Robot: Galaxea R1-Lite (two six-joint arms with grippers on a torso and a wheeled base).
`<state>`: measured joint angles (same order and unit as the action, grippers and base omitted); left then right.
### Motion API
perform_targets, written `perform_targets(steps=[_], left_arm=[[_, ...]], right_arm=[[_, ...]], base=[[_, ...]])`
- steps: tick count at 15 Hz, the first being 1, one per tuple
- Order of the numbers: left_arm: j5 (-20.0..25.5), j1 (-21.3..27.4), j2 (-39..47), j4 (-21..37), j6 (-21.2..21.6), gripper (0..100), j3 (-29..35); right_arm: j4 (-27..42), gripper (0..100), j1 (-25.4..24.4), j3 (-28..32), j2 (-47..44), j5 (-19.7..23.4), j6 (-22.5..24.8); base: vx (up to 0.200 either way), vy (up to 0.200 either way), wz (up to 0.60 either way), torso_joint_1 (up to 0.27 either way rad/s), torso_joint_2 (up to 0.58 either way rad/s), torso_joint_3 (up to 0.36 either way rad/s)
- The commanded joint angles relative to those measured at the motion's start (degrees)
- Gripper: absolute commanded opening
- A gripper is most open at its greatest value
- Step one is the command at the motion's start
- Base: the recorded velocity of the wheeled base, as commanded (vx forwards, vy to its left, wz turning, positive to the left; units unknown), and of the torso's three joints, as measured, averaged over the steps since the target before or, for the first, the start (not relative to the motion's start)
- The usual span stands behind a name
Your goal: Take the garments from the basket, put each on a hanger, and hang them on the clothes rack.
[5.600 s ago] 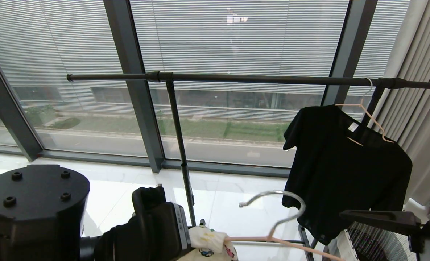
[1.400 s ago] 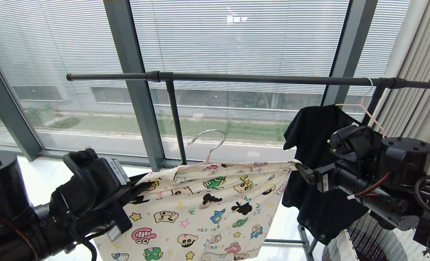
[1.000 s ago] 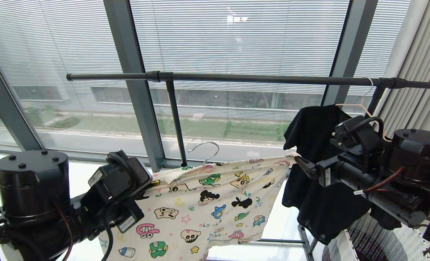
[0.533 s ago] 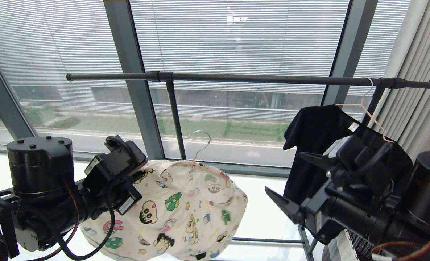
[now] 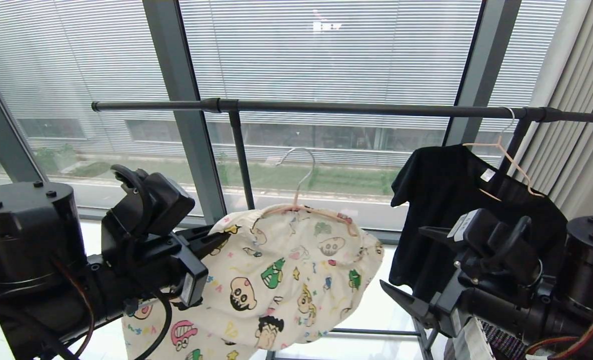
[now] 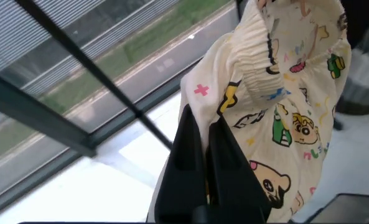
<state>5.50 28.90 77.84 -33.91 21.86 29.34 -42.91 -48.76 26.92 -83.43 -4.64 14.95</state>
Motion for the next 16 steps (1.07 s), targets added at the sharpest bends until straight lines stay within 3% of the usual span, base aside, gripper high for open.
perform_targets(steps=[1,5,7,11,13,16], left_arm=[[0.04,4.93,-2.34,-0.01,-0.94,0,0.45],[-0.22,14.51,-1.90,0.25,0.20,0,0.01],[-0.05,14.78,-1.46,0.25,5.04,0,-0.60],[-0.49,17.15,-1.28,0.16,7.15,0,-0.25],[-0.49,17.24,-1.02,-0.01,7.15,0,0.10],[-0.66,18.82,-1.02,-0.01,7.15,0,0.98]], right_arm=[[4.50,100,4.03,2.17,3.10,4.64,1.31],[22.78,100,9.91,12.72,5.03,16.42,7.11],[25.68,100,11.32,13.42,4.95,20.29,10.45],[31.31,100,7.28,13.95,5.30,24.68,10.63],[35.26,100,5.43,15.09,4.86,24.86,10.54],[35.53,100,5.78,15.09,2.75,24.60,9.40]], base=[[0.000,0.000,0.00,0.000,0.00,0.000],[0.000,0.000,0.00,0.000,0.00,0.000],[0.000,0.000,0.00,0.000,0.00,0.000],[0.000,0.000,0.00,0.000,0.00,0.000],[0.000,0.000,0.00,0.000,0.00,0.000],[0.000,0.000,0.00,0.000,0.00,0.000]])
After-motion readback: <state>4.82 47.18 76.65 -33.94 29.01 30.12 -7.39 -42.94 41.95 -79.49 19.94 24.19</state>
